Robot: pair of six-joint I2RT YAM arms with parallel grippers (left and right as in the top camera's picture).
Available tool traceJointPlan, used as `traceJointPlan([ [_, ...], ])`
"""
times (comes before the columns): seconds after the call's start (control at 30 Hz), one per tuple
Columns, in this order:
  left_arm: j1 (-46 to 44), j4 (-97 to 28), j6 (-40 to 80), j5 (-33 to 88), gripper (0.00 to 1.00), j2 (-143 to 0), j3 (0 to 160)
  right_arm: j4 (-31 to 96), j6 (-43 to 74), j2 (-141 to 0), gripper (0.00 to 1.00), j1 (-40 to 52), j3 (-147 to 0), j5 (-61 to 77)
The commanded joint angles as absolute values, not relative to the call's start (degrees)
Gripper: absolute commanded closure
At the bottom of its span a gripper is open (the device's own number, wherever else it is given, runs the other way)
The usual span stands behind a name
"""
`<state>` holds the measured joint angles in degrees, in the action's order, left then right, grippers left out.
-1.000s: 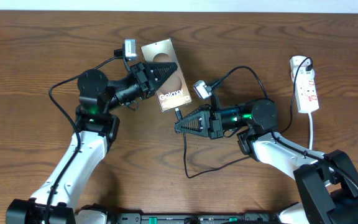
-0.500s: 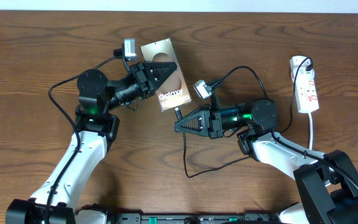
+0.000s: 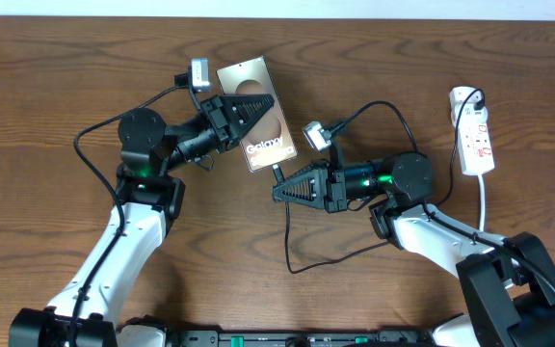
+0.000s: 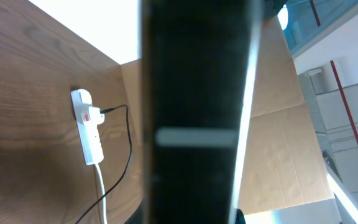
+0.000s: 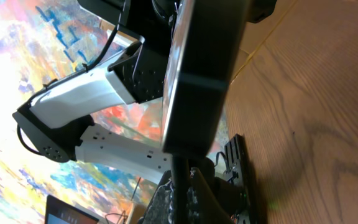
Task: Plug charger to phone and switch on socket
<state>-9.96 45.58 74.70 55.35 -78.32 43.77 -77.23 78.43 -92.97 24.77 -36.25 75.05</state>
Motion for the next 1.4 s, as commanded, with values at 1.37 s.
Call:
traceJointPlan([
  [1.37,-13.32,47.2,68.69,66.57,0.92,-77.47,44.69,-76.25,77.49,-92.86,0.99,23.99,-36.32,65.45],
])
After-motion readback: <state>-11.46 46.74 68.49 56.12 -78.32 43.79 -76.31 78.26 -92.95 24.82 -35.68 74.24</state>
